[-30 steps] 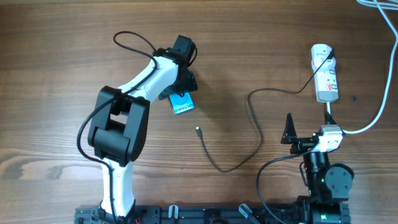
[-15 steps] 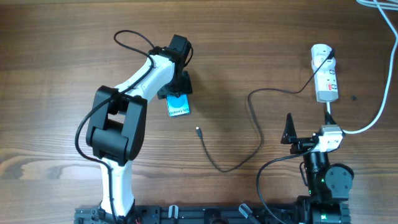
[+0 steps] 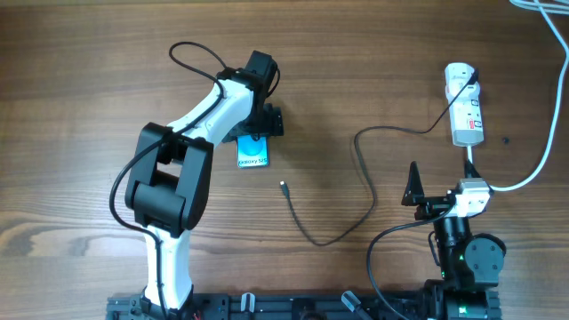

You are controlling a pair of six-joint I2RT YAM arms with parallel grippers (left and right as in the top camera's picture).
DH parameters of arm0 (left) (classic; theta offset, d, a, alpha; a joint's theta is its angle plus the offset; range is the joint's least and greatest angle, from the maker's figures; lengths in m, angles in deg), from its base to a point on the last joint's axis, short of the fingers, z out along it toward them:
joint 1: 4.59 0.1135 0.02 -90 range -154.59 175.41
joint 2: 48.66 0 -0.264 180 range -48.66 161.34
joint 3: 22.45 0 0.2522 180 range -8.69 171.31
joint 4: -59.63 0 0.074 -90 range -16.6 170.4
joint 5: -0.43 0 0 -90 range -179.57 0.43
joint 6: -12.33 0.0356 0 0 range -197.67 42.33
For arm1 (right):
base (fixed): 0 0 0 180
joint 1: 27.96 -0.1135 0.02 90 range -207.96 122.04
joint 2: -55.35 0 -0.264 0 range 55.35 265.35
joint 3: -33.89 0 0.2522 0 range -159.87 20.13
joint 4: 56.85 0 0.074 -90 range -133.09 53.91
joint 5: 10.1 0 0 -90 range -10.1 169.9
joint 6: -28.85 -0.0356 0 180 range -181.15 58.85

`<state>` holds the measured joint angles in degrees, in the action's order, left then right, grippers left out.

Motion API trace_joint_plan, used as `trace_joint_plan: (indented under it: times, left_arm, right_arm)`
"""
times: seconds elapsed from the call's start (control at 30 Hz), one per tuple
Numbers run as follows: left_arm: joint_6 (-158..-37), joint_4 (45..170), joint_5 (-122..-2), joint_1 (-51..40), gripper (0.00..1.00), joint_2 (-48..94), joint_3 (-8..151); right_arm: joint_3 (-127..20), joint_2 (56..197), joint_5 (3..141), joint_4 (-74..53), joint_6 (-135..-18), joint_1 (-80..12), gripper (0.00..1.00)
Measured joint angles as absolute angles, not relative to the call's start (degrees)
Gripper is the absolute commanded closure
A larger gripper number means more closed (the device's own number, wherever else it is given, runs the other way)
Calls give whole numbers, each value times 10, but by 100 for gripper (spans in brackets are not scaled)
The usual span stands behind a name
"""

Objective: Plug charger to phone and switch on socket
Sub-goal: 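Carry the phone right and hold it upright near the cable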

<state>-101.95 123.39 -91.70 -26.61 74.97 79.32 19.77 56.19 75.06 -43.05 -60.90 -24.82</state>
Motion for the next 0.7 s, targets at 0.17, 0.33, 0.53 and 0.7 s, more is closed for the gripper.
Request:
trace_joint_plan:
  times: [0.17,0.33,0.53,0.7]
  left_arm:
    - [-1023,1234,-918,-266,0,750,793]
    - [-1024,1233,-919,-267,0,750,793]
    - [-1019,1233,-919,-267,0,750,793]
    - [-1013,1235,-919,-267,0,750,793]
  right_arm:
    - [198,562,751,-431,-609,-248,1]
    - [198,562,751,-431,-609,-248,0]
    - [198,562,751,-431,-609,-248,0]
    - [198,562,751,-431,-609,-248,0]
